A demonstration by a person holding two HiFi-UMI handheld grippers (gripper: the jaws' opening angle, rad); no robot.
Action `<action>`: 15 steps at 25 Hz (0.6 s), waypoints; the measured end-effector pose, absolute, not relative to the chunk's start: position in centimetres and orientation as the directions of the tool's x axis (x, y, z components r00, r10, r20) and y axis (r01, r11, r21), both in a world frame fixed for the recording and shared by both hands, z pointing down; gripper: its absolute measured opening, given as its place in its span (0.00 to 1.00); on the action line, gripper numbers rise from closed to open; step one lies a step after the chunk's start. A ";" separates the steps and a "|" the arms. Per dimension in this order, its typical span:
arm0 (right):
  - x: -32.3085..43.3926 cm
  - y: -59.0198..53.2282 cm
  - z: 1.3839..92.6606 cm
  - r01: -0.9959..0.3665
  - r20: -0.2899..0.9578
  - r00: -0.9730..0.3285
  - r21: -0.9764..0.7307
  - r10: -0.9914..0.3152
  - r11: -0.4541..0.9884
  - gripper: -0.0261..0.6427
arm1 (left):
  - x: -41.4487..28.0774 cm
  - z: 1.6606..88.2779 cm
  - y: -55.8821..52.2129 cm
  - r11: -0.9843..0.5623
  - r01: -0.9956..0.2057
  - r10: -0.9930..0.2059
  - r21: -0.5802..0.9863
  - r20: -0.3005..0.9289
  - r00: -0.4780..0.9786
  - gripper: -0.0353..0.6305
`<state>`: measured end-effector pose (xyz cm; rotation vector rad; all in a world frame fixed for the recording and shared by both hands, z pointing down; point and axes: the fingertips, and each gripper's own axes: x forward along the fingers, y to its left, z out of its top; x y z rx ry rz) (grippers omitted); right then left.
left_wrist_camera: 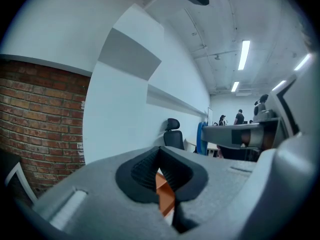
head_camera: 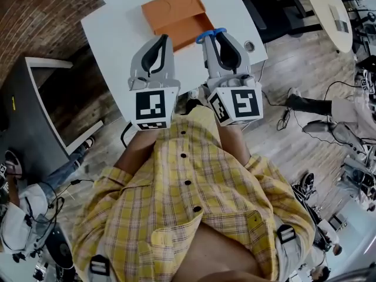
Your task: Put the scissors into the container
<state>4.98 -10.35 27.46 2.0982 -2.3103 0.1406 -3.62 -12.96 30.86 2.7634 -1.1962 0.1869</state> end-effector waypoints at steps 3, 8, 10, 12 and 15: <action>5.7 -11.0 28.1 -0.992 0.084 -0.115 -0.056 -0.990 0.110 0.16 | -3.1 31.0 -13.5 -0.666 -0.744 -0.727 0.061 0.168 0.665 0.06; 7.2 -12.3 28.5 -0.989 0.097 -0.143 -0.044 -0.985 0.139 0.16 | -1.8 31.0 -14.2 -0.640 -0.767 -0.749 0.057 0.178 0.638 0.06; 7.9 -12.9 28.7 -0.987 0.103 -0.160 -0.043 -0.982 0.156 0.16 | -1.1 31.0 -14.6 -0.627 -0.777 -0.759 0.056 0.180 0.626 0.06; 8.3 -13.6 29.1 -0.983 0.110 -0.184 -0.048 -0.977 0.180 0.16 | -0.7 31.2 -15.0 -0.612 -0.789 -0.770 0.053 0.186 0.610 0.06; 8.5 -14.7 30.0 -0.976 0.126 -0.218 -0.052 -0.968 0.213 0.16 | -0.3 31.8 -15.6 -0.589 -0.807 -0.785 0.051 0.202 0.586 0.06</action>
